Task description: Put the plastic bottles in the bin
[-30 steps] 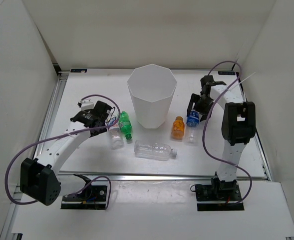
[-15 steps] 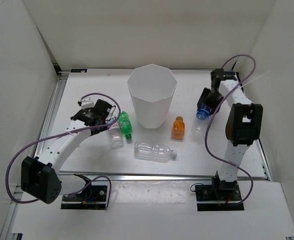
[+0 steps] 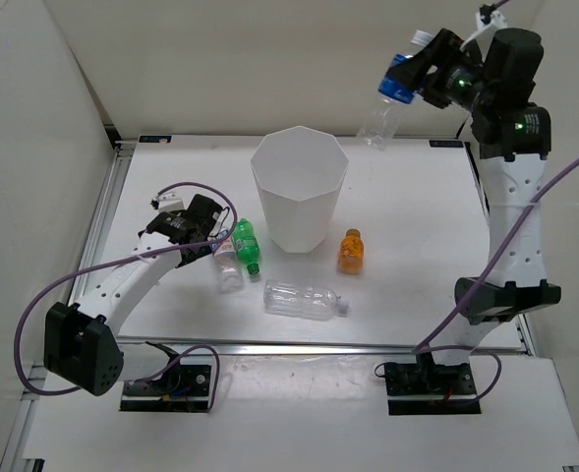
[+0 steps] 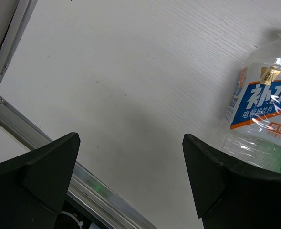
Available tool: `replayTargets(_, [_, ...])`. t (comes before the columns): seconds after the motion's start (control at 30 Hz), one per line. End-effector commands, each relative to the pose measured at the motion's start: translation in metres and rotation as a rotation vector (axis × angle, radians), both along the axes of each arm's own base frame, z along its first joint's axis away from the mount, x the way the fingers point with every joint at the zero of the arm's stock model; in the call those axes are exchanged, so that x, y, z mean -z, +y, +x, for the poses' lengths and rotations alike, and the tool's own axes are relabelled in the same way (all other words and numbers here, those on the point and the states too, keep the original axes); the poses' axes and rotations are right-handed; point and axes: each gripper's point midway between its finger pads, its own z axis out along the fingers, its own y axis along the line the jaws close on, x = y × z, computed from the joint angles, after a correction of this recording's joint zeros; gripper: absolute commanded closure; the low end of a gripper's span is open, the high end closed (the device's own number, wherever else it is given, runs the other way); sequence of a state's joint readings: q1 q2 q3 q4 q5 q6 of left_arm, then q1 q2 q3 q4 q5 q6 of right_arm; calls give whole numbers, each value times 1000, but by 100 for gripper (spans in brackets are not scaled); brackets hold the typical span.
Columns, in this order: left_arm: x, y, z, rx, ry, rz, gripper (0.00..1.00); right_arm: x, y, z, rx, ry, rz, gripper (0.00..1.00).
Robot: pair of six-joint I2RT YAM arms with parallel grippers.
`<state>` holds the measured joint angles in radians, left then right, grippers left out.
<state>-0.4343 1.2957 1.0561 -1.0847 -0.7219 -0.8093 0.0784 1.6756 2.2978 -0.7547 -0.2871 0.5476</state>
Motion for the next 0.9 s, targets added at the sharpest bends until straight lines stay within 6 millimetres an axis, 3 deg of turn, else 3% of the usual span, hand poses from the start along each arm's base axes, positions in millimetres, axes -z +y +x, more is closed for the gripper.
replayTargets(0.0, [-16, 2, 8, -19, -61, 11, 0, 0, 56, 13, -197, -12, 68, 73])
replayTargets(0.03, [-19, 1, 9, -19, -69, 7, 0, 9, 77, 16, -246, -6, 48, 73])
replayTargets(0.13, [-17, -5, 16, -6, -68, -11, 0, 20, 106, 22, -290, -17, 7, 65])
replayTargets(0.2, [-21, -6, 20, 0, -74, -12, 0, 28, 115, 24, -298, -2, 3, 58])
replayTargets(0.23, [-21, -6, 20, 0, -74, -12, 0, 32, 123, 23, -317, 2, -6, 53])
replayTargets(0.37, [-21, -6, 19, 8, -69, -6, 0, 42, 145, 9, -382, -5, -59, 15])
replayTargets(0.4, [-21, -6, 19, 8, -69, -6, 0, 36, 138, 5, -354, -17, -72, 0])
replayTargets(0.47, [-21, -6, 19, 8, -69, -6, 0, 36, 130, 3, -319, -16, -90, 0])
replayTargets(0.57, [-19, -5, 18, 8, -60, -2, 0, 23, 100, 1, -217, -40, -100, 0])
replayTargets(0.6, [-19, -5, 18, 8, -60, -2, 0, 17, 82, -1, -172, -44, -102, 0])
replayTargets(0.7, [-14, -11, 19, 25, -54, -28, 0, 34, 45, -1, -82, 37, -77, 0])
replayTargets(0.73, [-15, -18, 27, 50, -74, -54, 0, 42, 41, -2, -78, 65, -66, 0])
replayTargets(0.8, [-8, -35, 29, 96, -59, -143, 0, 77, 32, -5, -71, 171, -76, 0])
replayTargets(0.87, [-4, -43, 31, 87, -71, -192, 0, 94, 28, -16, -55, 226, -81, 0])
